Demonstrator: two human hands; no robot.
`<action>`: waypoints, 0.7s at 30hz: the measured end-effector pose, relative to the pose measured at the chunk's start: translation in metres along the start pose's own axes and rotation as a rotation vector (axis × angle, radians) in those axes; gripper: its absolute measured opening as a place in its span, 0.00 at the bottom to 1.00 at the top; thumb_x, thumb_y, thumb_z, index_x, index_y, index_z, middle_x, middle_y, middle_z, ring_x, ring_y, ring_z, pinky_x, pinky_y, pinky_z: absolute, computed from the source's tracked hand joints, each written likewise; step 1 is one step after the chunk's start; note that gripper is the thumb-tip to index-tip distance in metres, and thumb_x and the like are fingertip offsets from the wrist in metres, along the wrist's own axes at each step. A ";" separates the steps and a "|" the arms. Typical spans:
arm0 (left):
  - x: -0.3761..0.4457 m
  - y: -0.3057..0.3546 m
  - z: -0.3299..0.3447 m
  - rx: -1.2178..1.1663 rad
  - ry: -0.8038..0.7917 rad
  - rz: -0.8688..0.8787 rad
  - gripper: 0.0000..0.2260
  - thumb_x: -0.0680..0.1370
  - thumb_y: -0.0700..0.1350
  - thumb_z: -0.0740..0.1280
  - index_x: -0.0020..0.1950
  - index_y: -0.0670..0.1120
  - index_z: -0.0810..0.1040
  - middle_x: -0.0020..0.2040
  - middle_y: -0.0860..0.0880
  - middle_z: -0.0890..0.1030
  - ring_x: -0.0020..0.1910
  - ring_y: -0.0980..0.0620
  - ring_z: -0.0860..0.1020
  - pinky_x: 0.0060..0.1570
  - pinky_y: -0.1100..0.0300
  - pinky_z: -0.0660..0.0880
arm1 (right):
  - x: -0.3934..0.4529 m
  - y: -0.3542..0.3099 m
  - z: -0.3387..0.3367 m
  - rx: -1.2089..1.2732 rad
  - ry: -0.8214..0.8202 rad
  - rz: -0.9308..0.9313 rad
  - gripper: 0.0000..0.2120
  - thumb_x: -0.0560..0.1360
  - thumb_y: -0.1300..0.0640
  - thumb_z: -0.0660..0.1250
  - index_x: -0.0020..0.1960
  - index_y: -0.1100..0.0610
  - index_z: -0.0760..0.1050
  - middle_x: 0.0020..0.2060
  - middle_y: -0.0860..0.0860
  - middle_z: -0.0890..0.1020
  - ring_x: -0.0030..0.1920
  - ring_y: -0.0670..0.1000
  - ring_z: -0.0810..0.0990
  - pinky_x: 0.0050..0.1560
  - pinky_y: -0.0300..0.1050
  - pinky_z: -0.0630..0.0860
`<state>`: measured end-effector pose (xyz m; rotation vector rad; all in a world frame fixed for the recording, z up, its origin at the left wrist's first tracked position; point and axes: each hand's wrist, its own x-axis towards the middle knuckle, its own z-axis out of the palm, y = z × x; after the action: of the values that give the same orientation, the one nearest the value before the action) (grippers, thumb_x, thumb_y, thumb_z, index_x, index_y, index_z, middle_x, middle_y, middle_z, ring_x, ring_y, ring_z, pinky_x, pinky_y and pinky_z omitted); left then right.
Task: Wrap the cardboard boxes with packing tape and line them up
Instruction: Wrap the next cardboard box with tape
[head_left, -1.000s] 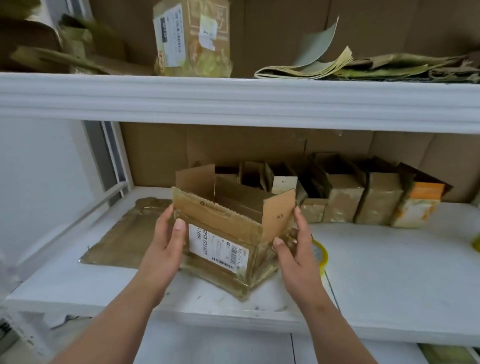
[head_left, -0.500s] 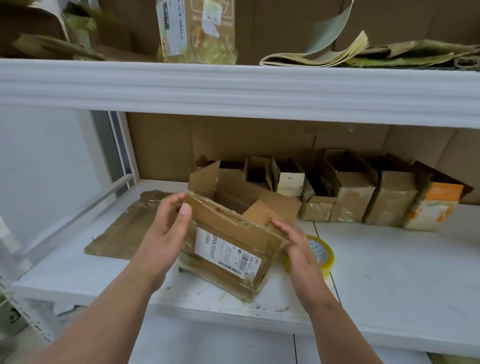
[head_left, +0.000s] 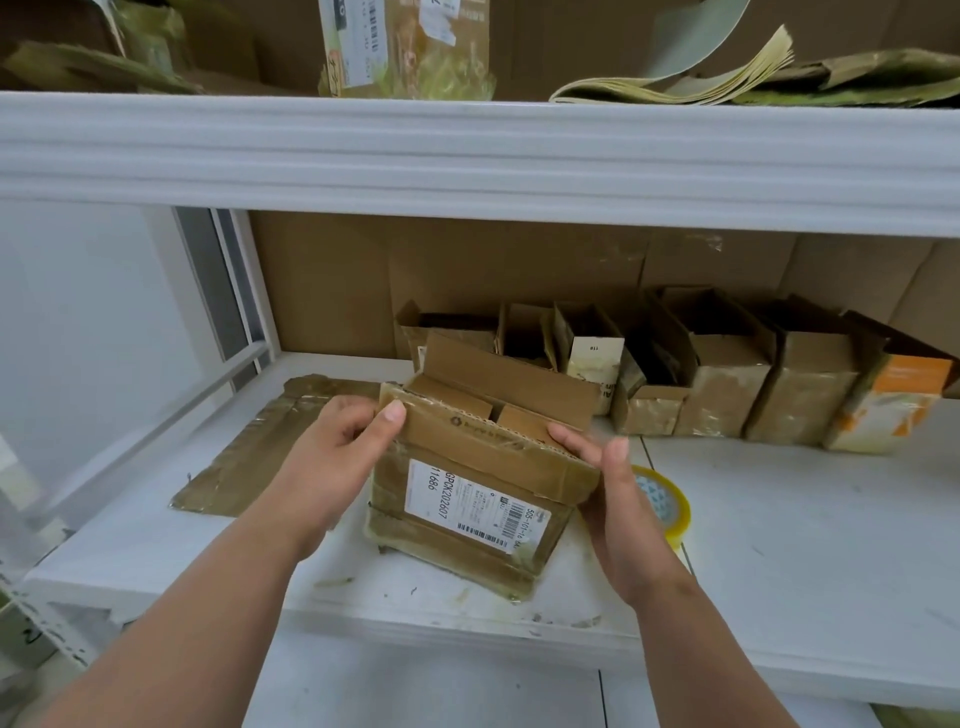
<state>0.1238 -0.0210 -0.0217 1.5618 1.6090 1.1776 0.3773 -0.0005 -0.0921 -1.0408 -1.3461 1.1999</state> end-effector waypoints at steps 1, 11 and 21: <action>0.002 0.001 0.001 -0.014 0.015 -0.011 0.22 0.79 0.60 0.61 0.50 0.41 0.79 0.55 0.53 0.76 0.53 0.52 0.76 0.55 0.52 0.74 | 0.000 0.001 -0.002 0.004 -0.026 0.000 0.38 0.64 0.17 0.54 0.67 0.35 0.74 0.73 0.44 0.70 0.75 0.49 0.64 0.76 0.60 0.57; 0.014 0.011 0.010 -0.032 0.040 -0.079 0.21 0.78 0.50 0.70 0.67 0.59 0.66 0.46 0.47 0.73 0.44 0.49 0.76 0.45 0.59 0.72 | 0.011 0.002 0.007 0.267 0.123 -0.024 0.40 0.60 0.48 0.78 0.68 0.39 0.65 0.66 0.51 0.77 0.66 0.55 0.77 0.68 0.61 0.72; 0.026 0.010 0.014 -0.311 -0.159 -0.104 0.40 0.79 0.33 0.63 0.77 0.69 0.53 0.66 0.60 0.73 0.54 0.43 0.81 0.53 0.45 0.79 | 0.024 -0.008 0.007 0.265 0.014 -0.009 0.41 0.63 0.60 0.75 0.64 0.26 0.63 0.63 0.54 0.78 0.62 0.59 0.80 0.62 0.61 0.77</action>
<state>0.1378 0.0064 -0.0143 1.3206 1.3168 1.1538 0.3681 0.0215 -0.0813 -0.8514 -1.1429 1.3212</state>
